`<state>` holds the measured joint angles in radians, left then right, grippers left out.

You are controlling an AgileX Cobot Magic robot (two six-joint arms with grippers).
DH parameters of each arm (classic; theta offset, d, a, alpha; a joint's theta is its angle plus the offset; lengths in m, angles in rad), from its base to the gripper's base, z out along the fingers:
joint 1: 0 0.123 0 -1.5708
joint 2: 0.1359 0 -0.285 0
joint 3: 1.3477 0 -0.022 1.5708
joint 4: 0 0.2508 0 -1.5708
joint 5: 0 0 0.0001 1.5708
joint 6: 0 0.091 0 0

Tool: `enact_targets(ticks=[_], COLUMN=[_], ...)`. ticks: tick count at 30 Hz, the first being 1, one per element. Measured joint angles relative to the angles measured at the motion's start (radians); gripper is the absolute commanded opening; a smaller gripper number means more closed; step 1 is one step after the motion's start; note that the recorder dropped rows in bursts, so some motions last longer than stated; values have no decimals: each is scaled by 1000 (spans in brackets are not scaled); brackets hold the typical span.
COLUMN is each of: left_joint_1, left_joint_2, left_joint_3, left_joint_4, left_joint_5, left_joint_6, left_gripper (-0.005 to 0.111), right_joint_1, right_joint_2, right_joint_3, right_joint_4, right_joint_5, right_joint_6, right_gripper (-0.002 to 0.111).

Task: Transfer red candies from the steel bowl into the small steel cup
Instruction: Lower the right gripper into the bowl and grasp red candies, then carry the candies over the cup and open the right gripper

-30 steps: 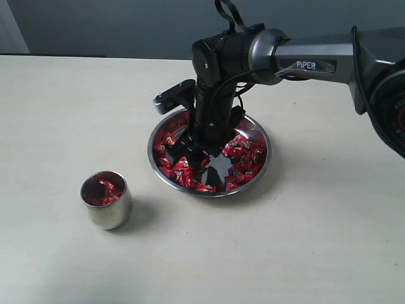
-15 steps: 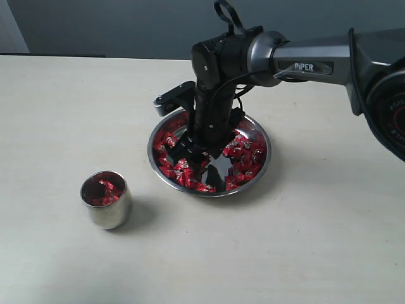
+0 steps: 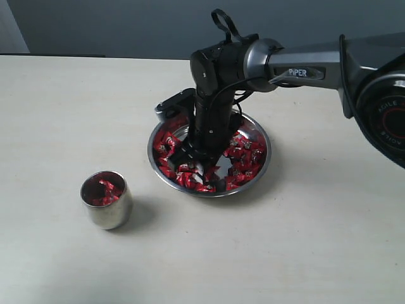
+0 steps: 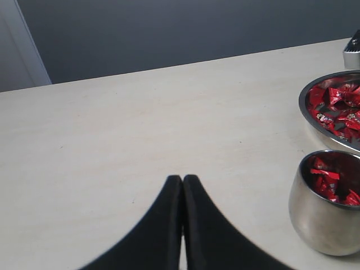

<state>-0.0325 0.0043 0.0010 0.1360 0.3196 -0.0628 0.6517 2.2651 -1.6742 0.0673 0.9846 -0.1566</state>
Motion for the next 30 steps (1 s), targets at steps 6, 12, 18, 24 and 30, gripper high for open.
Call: enact_targets(ticks=[6, 12, 18, 24, 30], left_joint_1=[0, 0, 0, 0, 0], left_joint_2=[0, 0, 0, 0, 0], left_joint_3=[0, 0, 0, 0, 0], left_joint_4=[0, 0, 0, 0, 0], left_joint_5=[0, 0, 0, 0, 0], left_joint_6=[0, 0, 0, 0, 0], left_gripper=[0, 0, 0, 0, 0], right_joint_1=[0, 0, 28, 137, 195], right_joint_2=[-2, -83, -171, -196, -196], right_joint_3=[0, 0, 0, 0, 0], right_joint_4=[0, 19, 300, 471, 474], right_joint_5=[46, 17, -57, -70, -72], right_joint_6=[0, 0, -146, -297, -312], right_gripper=[0, 0, 0, 0, 1])
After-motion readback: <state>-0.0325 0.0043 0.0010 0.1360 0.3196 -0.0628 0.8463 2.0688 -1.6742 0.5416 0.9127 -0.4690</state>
